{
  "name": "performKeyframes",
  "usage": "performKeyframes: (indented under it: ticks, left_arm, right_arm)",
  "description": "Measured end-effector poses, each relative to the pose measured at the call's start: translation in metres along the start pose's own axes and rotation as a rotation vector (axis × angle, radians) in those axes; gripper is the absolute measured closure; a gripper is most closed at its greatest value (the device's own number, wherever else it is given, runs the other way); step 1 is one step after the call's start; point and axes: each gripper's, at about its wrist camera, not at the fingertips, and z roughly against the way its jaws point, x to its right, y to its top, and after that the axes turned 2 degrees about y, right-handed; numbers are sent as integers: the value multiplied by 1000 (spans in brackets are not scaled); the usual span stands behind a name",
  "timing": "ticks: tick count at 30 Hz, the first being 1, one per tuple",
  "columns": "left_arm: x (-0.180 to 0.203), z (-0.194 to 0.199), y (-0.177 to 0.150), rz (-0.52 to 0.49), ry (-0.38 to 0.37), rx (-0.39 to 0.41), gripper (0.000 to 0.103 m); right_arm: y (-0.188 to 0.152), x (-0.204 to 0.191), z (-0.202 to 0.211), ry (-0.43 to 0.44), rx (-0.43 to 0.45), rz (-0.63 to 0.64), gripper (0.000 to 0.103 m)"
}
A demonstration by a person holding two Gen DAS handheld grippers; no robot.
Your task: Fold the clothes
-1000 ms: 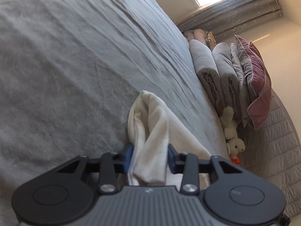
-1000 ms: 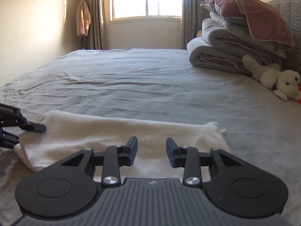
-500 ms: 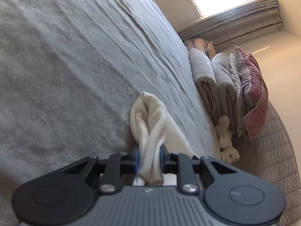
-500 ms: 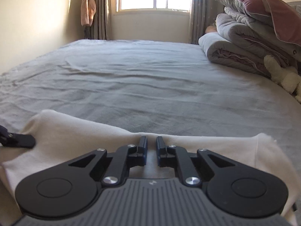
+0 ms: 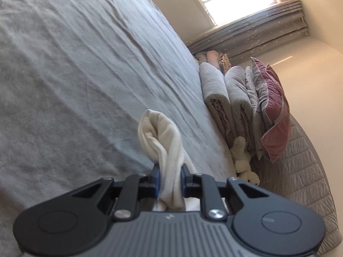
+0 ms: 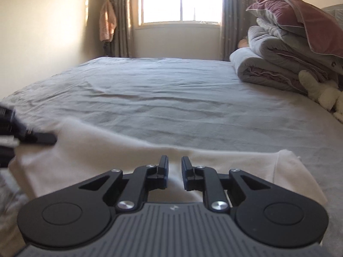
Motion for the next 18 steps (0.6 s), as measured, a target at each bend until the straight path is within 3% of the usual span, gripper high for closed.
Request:
performKeyframes:
  ticks: [5, 8, 12, 16, 17, 18]
  left_arm:
    - [25, 3, -5, -30, -27, 28, 85]
    - [35, 5, -5, -29, -46, 45, 86]
    - [58, 1, -8, -53, -58, 46, 86]
    - [82, -5, -13, -81, -69, 46, 86]
    - [88, -6, -14, -88, -72, 46, 86]
    - [94, -8, -15, -95, -75, 46, 86]
  right_arm:
    - [-16, -18, -7, 29, -55, 125, 83]
    - [-13, -16, 6, 87, -41, 97, 83]
    - [-19, -14, 1, 129, -104, 87, 83]
    - [-6, 9, 13, 173, -84, -39, 82]
    - [-3, 18, 17, 178, -72, -78, 76]
    - [0, 27, 20, 186, -64, -124, 64]
